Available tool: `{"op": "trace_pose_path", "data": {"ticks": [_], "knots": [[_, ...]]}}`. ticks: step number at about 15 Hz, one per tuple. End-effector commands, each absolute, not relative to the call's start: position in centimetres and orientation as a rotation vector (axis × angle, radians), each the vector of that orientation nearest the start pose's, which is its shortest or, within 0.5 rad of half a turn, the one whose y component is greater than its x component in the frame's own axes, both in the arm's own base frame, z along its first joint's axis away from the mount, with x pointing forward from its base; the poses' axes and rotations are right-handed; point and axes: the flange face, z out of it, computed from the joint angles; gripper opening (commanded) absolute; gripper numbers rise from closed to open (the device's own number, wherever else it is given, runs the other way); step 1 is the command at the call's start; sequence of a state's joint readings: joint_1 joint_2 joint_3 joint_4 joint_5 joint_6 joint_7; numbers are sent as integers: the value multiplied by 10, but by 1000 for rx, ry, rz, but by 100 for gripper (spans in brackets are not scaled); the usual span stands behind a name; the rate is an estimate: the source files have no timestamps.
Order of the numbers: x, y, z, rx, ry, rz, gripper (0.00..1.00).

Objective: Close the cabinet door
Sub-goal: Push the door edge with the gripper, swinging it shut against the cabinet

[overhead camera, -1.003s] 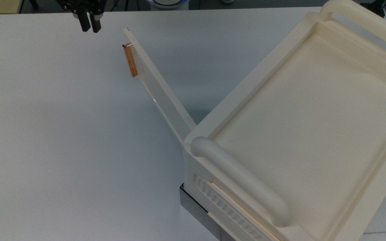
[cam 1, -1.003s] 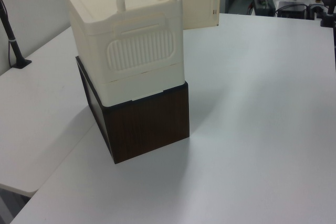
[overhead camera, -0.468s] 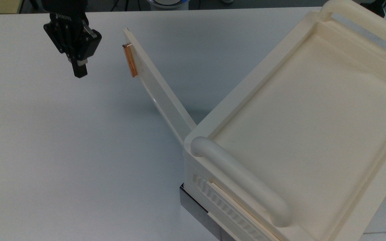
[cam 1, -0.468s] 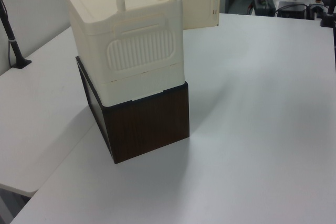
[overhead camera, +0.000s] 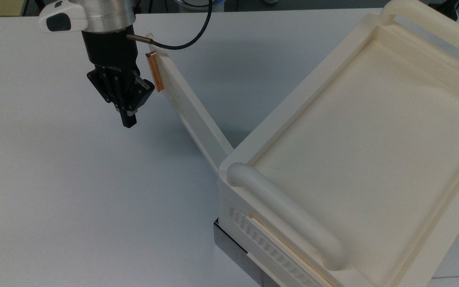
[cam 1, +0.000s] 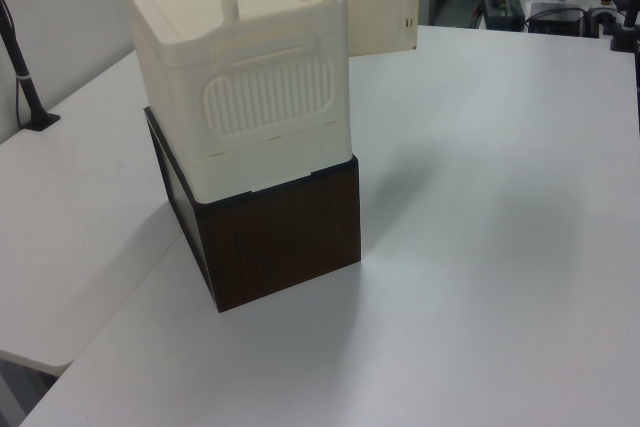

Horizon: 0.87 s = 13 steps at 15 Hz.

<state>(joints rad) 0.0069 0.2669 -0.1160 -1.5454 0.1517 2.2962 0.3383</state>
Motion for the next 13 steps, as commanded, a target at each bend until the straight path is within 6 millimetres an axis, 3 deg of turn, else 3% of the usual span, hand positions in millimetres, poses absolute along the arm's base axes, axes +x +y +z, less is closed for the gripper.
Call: {"op": "trace_pose_path", "data": {"ticks": [1, 12, 13], "knots": [[682, -25, 561, -2775, 676, -698, 0], [675, 77, 569, -2728, 565, -637, 0], [674, 96, 571, -2712, 554, -638, 0]]}}
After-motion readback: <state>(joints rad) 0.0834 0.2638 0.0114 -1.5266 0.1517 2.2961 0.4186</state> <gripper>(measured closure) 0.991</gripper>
